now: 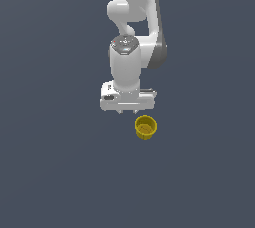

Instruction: Pick up the object and move it to a goal position.

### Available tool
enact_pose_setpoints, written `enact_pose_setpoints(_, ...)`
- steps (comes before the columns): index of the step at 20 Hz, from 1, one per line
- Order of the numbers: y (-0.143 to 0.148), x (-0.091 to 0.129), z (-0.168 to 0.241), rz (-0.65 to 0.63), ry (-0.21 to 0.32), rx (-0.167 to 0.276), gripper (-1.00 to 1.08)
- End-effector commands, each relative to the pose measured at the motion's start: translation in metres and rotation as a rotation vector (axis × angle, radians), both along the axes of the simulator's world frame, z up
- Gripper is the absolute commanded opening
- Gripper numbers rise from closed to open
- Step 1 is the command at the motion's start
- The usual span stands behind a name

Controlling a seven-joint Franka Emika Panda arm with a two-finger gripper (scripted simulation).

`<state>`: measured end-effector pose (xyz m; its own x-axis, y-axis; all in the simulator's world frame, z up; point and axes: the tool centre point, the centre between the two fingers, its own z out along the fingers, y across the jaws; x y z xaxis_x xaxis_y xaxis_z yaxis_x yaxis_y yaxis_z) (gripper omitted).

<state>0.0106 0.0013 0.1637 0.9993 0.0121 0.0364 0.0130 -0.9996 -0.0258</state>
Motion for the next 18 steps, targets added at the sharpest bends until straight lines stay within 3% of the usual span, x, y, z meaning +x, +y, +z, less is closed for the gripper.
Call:
enact_pose_setpoints(1, 0.004, 0.001, -0.008, -0.009, -0.001, 0.024, 0.28)
enact_pose_setpoints(10, 0.026, 0.005, -0.05, -0.072, -0.013, 0.148, 0.28)
enact_pose_setpoints(18, 0.034, 0.005, -0.068, -0.106, -0.019, 0.199, 0.28)
